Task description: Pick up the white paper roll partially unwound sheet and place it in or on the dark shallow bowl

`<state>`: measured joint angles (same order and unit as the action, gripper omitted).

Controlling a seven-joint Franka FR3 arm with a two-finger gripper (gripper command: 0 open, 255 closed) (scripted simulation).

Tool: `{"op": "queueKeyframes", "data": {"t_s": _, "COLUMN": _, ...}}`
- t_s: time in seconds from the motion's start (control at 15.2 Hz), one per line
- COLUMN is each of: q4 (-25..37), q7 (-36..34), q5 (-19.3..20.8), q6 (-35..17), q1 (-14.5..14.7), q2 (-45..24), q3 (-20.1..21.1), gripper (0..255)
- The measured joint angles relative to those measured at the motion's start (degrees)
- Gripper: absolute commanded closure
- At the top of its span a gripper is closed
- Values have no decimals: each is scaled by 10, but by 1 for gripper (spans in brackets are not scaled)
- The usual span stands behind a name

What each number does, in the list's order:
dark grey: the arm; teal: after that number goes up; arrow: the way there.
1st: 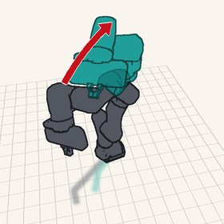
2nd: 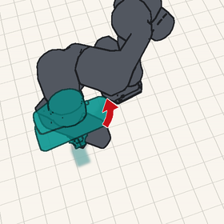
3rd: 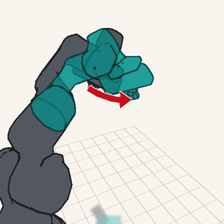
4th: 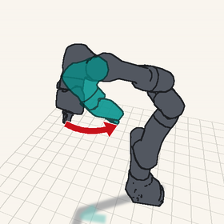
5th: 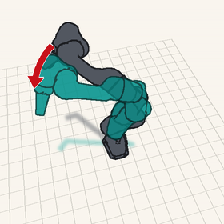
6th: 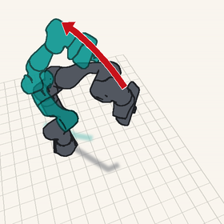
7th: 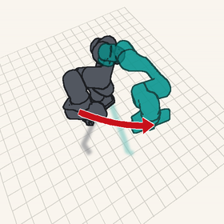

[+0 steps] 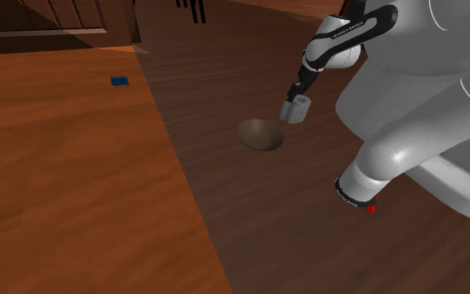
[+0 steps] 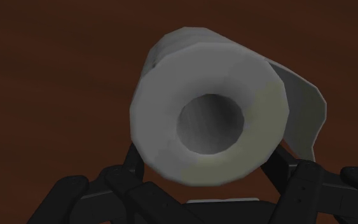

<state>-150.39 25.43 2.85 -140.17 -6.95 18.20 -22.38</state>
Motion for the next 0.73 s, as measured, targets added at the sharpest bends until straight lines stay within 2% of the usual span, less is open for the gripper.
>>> {"op": "queueKeyframes", "data": {"t_s": 0.26, "q4": 1, "q7": -1, "q5": 1, "q6": 5, "q1": -1, "q2": 3, "q3": 1, "gripper": 255}}
{"op": "queueKeyframes", "data": {"t_s": 0.73, "q4": 28, "q7": -13, "q5": 11, "q6": 63, "q1": -6, "q2": 36, "q3": 11, "gripper": 255}}
